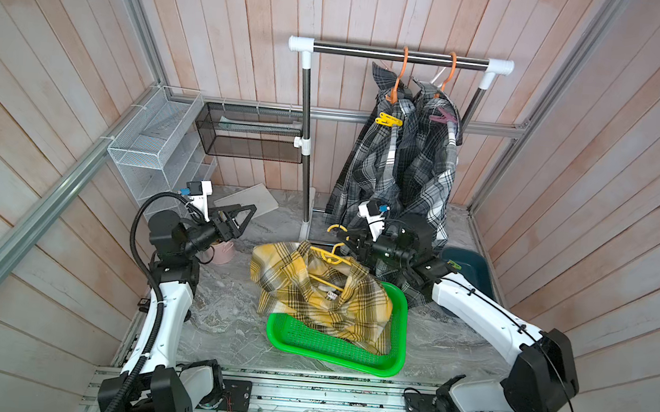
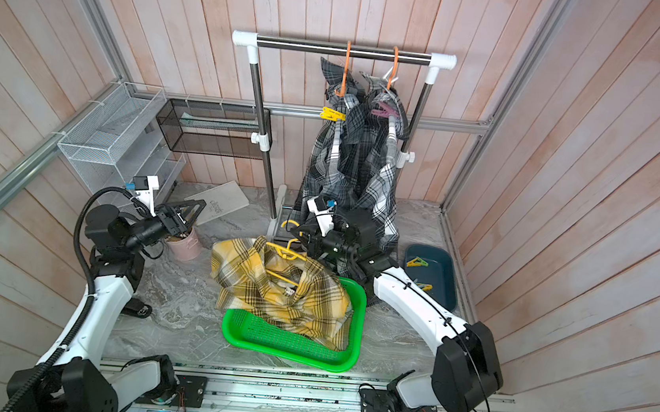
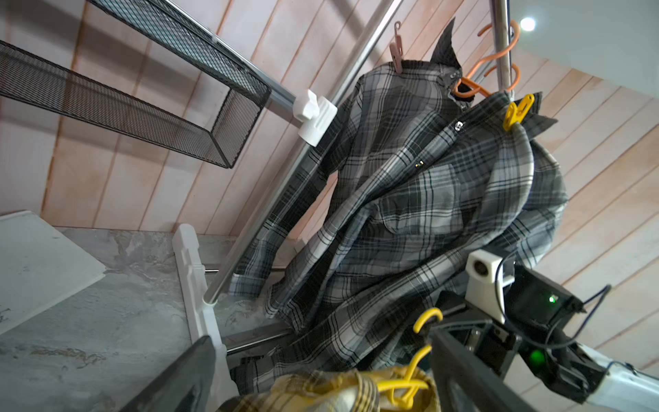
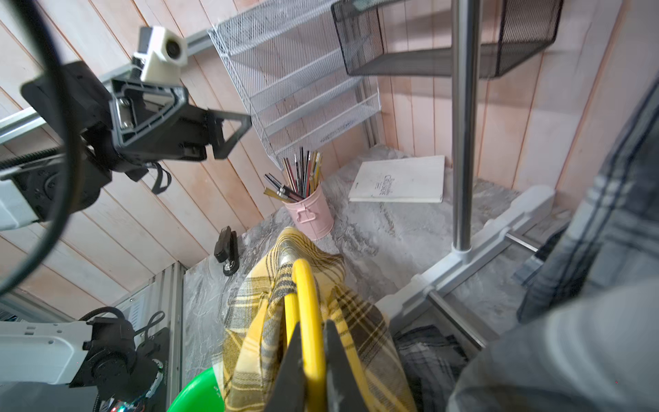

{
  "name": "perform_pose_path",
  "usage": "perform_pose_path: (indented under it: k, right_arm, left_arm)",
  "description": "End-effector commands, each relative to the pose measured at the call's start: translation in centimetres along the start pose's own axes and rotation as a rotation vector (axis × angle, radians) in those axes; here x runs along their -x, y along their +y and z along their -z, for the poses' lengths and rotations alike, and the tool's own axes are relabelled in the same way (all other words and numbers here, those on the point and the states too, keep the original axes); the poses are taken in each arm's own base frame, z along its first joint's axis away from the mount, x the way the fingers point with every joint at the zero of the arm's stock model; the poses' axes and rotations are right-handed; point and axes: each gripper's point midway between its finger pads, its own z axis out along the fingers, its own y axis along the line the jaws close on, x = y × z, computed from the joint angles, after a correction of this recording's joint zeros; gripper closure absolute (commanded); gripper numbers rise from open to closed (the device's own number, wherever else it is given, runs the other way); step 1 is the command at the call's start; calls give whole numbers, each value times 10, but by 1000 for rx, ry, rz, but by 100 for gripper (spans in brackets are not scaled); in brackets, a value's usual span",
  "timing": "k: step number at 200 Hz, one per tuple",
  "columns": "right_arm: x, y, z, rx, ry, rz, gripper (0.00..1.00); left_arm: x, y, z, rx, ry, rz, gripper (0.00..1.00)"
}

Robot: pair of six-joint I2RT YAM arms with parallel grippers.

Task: Remove the clothespins securing long-sleeve shirts to the hanger
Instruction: Remove the long-sleeve shirt from the hanger.

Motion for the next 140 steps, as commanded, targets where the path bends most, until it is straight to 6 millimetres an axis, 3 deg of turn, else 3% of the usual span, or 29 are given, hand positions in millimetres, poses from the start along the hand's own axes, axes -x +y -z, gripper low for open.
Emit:
perform_pose_path:
  k: [1, 22, 52, 88, 140]
  right_arm:
    - [48, 19, 23, 30, -72, 112, 100]
    - [70, 28, 36, 61, -116, 143, 100]
    - [84, 38, 44, 85, -129, 182, 100]
    - [87, 43, 48, 108, -133, 201, 100]
    - [90, 41, 55, 103, -141, 215, 100]
  left_arm:
    - [-16, -13, 5, -66, 51, -26, 5]
    - [-32, -3, 7, -35, 69, -23, 8]
    - [-48, -5, 6, -43, 108, -40, 11]
    - [-68, -17, -11, -27, 200, -127, 14]
    - [-78, -23, -14, -30, 253, -160, 33]
